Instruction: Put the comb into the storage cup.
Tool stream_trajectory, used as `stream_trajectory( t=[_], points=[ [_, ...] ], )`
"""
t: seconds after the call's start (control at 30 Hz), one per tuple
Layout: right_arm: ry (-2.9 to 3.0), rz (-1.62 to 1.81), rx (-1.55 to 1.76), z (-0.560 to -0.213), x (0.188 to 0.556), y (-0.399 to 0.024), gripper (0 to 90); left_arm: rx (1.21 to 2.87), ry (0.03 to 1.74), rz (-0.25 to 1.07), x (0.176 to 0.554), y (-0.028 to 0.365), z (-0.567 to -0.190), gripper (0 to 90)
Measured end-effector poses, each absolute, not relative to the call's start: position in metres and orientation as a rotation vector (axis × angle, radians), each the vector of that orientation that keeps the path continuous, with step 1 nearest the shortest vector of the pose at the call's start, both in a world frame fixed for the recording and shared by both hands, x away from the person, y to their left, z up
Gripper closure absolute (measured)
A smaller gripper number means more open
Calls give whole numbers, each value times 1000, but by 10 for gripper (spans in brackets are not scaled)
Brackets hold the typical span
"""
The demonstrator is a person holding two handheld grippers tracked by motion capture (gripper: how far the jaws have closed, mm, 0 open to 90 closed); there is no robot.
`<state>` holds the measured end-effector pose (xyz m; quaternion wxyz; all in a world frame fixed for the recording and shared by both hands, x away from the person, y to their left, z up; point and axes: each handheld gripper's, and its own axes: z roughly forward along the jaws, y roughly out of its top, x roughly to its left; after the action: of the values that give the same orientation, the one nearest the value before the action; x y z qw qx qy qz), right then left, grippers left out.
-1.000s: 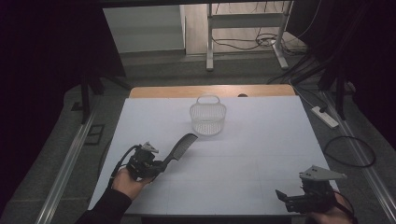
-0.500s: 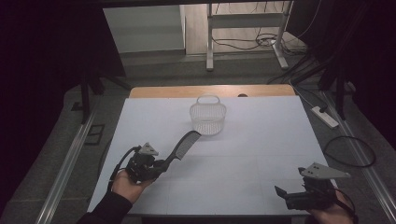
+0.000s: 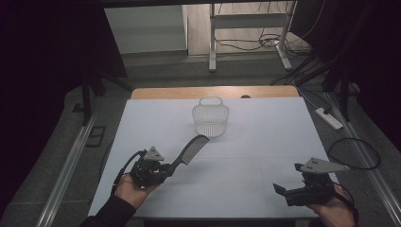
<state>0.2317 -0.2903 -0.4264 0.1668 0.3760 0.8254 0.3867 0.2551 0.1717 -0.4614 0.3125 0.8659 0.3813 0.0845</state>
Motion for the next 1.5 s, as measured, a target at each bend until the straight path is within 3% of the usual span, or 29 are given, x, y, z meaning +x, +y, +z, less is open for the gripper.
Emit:
stream_trajectory(
  t=[0.87,1.5],
  points=[
    [2387,1301,1150,-409,266,-273,0,2232,920,234,247,159,-455,724],
    [2473,1355,1061,-402,290,-224,0,2224,814,279,241,149,-450,725]
  ],
)
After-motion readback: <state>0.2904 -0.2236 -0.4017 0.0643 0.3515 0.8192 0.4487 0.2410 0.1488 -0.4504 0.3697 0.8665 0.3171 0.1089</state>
